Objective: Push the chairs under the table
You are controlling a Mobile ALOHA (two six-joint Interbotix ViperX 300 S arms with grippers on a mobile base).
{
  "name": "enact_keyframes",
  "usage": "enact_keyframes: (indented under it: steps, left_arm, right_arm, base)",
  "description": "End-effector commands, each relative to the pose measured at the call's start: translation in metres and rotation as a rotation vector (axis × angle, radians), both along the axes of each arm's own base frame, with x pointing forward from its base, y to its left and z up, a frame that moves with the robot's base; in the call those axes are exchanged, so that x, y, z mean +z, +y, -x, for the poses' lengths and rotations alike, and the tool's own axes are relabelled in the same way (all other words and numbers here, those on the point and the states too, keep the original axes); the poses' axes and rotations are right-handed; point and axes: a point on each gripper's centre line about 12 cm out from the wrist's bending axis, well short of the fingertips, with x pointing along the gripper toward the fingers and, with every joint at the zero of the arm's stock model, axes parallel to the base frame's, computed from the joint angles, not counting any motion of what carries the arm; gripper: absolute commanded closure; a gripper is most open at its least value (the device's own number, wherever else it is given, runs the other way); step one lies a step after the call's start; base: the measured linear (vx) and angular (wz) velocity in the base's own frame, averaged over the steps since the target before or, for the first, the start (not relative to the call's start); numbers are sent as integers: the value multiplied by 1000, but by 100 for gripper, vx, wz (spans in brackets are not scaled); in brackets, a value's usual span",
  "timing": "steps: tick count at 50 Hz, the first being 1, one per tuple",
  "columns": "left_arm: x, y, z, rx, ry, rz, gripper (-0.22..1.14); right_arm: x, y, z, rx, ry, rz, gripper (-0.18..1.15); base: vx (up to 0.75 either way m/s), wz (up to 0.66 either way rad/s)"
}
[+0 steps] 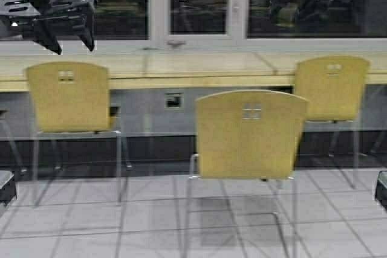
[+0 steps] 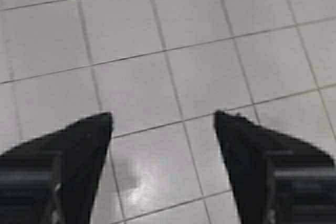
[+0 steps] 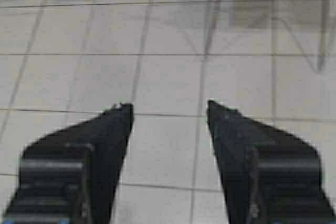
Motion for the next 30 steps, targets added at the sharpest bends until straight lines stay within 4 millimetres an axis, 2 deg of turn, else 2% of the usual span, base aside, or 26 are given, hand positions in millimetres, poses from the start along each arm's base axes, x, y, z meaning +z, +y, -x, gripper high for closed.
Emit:
enact_keyframes:
  steps: [1, 30]
  left_arm:
    - [8, 0, -4, 2, -24, 5, -1]
    - [9, -2, -5, 3, 0, 16, -1]
  right_arm:
    - [6, 3, -5, 3, -15, -8, 14]
    - [-15, 5, -8, 6, 63, 13, 14]
  base:
    - [-3, -31]
    - [6, -20]
